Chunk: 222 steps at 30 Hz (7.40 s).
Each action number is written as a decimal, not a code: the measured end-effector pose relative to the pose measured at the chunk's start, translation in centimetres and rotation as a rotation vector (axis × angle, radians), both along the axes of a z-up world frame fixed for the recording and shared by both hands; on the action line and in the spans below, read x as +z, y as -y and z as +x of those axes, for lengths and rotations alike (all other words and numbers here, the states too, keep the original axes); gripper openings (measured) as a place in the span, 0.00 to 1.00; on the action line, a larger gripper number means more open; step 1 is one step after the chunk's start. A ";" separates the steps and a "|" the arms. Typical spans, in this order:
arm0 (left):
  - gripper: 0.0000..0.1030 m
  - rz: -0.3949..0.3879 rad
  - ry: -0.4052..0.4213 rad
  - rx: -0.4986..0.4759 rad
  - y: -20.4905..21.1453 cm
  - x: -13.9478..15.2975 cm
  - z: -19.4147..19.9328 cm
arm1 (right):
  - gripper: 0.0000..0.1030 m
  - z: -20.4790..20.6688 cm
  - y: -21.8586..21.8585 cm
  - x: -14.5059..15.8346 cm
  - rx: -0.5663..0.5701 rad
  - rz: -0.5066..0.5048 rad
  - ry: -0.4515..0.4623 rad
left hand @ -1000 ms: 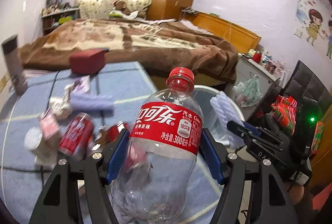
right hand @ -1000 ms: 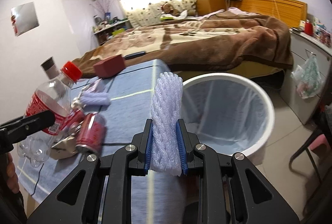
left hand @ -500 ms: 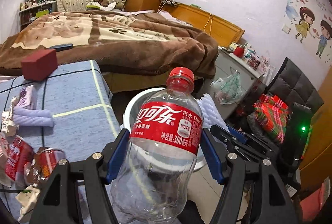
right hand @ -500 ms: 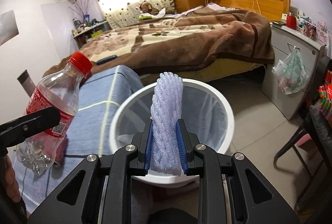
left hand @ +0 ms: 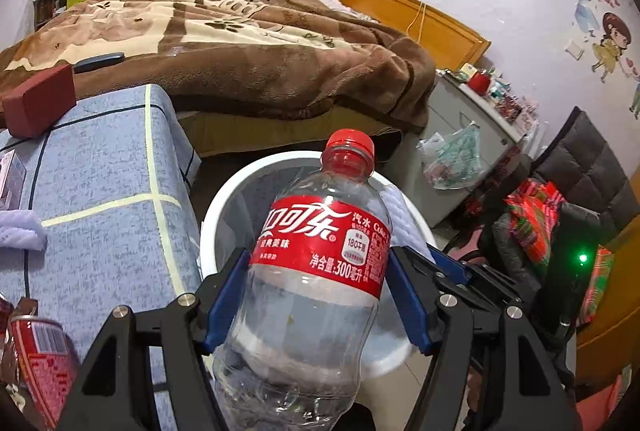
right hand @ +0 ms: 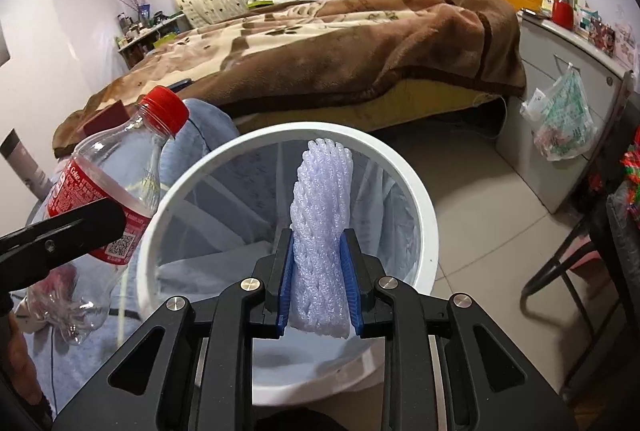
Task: Collect trash
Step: 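Drop the foam net and bottle into the white bin, opening both tools, then move both tools back to the table toward the red can and paper cup, then grasp the red can with the right tool while the left tool grasps the white paper cup, then carry the can and cup over the bin and open both tools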
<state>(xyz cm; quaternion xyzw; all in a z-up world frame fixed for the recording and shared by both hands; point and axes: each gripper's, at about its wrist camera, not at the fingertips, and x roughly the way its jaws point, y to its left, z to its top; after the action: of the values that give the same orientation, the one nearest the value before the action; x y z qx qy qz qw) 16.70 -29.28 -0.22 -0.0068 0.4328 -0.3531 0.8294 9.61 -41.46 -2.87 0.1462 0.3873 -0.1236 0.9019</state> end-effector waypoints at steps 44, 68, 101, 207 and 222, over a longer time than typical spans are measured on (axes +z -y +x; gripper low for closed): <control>0.79 -0.008 0.174 0.242 -14.6 3.3 -4.8 | 0.58 -3.1 -7.2 3.5 0.069 -0.033 0.155; 0.79 0.044 0.212 0.549 -29.3 1.8 -5.9 | 0.58 -0.8 -17.8 3.1 0.314 -0.045 0.145; 0.80 0.167 0.139 0.567 -33.9 -3.2 1.5 | 0.59 4.4 -22.7 0.1 0.382 -0.059 -0.035; 0.51 0.089 0.284 0.149 -9.0 2.9 -4.3 | 0.53 -2.3 -6.3 4.1 0.060 -0.050 0.109; 0.51 0.086 0.226 0.039 -1.6 0.9 -3.4 | 0.53 -1.6 -1.7 1.5 -0.004 -0.048 0.010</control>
<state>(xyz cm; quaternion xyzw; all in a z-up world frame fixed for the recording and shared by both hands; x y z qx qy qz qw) 13.32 -27.67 0.65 0.0603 0.3511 -0.3166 0.8791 8.02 -39.75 -1.37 0.1261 0.3796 -0.1340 0.9067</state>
